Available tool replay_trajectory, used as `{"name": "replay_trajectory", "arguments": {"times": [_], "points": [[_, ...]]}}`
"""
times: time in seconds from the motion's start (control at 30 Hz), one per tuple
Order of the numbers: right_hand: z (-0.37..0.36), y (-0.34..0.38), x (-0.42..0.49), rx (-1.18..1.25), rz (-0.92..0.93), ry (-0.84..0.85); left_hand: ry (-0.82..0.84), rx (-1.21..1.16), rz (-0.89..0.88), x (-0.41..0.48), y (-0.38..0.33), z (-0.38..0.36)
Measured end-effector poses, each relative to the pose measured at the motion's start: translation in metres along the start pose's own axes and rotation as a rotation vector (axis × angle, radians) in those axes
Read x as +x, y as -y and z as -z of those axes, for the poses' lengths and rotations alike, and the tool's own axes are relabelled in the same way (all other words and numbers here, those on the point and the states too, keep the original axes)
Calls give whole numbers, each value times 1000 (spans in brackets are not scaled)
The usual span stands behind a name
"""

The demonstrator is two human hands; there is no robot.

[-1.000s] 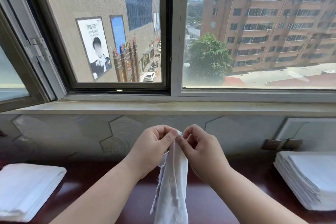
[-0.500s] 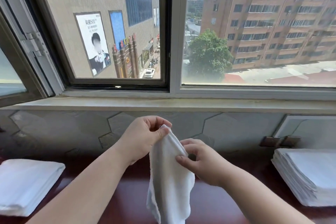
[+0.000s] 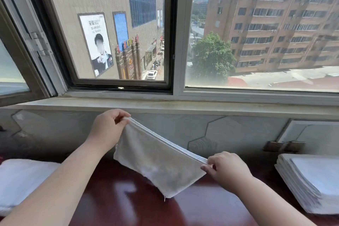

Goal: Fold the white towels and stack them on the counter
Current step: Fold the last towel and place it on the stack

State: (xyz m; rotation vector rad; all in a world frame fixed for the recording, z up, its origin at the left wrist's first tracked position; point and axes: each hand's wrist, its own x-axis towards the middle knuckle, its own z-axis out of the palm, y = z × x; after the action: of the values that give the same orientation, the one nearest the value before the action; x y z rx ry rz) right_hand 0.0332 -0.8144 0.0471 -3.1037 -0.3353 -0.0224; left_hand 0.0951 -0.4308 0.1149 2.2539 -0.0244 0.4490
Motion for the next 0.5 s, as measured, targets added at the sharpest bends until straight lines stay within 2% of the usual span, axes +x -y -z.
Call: {"name": "replay_trajectory", "arguments": {"times": [0.13,0.27,0.4,0.5], "points": [[8,1,5,-70,-154,-115,69,164,-40,-6,21,-3],[12,2,13,72,-345,-132,152,299,-101,-14,32,-11],[14,-3,18,165,-312,-162,175,427,-245,-20,41,-13],[16,-9,19,91,-280,-214,141,449,-309,-20,44,-11]]}}
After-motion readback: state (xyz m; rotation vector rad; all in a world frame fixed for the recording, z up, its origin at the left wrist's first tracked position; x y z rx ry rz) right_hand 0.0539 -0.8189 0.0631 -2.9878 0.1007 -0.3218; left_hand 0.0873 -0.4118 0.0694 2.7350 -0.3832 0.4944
